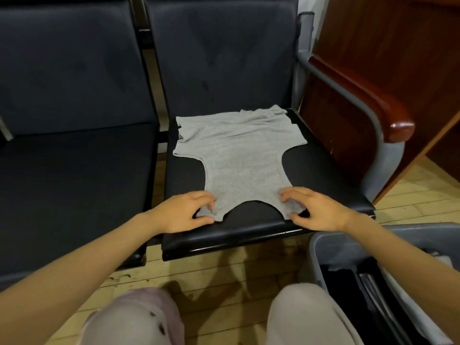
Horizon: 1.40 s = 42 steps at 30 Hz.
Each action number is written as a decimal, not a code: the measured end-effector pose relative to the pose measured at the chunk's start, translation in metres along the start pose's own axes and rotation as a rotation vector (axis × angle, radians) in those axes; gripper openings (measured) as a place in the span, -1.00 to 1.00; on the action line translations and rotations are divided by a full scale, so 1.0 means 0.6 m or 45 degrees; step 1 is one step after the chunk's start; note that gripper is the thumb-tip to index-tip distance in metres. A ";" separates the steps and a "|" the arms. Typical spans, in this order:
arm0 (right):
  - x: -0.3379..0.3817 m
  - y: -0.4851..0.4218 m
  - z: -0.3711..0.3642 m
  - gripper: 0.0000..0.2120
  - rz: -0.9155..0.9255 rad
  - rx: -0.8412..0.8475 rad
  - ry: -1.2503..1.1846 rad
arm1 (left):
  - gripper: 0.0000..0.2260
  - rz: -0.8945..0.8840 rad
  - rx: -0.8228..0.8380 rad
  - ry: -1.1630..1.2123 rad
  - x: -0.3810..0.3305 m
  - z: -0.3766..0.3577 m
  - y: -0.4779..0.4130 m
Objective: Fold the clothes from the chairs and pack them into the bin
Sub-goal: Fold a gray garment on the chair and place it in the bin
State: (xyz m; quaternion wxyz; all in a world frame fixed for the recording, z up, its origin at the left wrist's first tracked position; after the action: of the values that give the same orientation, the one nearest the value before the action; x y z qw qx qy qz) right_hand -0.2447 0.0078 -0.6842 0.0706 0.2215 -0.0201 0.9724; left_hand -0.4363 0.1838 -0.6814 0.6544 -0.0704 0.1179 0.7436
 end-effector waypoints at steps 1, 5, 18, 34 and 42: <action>0.002 0.005 0.001 -0.62 -0.015 0.000 0.024 | -0.53 -0.020 -0.060 -0.080 -0.008 0.005 0.000; 0.033 0.009 0.012 -0.75 0.004 -0.171 0.345 | -0.74 0.061 -0.247 -0.252 -0.043 0.025 -0.002; 0.208 0.125 0.212 -0.88 -0.105 -0.438 0.164 | -0.77 0.400 -0.624 0.769 -0.153 0.178 0.125; 0.183 -0.014 0.357 -0.88 -0.124 -0.738 -0.003 | -0.85 0.607 -0.970 1.038 -0.051 0.317 0.038; 0.000 -0.318 0.346 -0.86 -0.279 -0.657 0.089 | -0.84 0.708 -0.997 0.883 0.160 0.350 -0.208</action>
State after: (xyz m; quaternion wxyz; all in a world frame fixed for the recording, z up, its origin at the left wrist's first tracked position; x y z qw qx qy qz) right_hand -0.1279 0.1821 -0.4957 0.2301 0.1634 -0.2404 0.9287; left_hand -0.3154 0.3463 -0.5145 0.2835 -0.5121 0.0557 0.8089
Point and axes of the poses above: each hand's wrist, its own y-axis away from the middle knuckle, its own z-axis out of the back of the hand, x = y × z, the point moved 9 cm from there along -y, towards the middle knuckle, and after that the axes turned 2 degrees about -y, right-handed, at the moved point
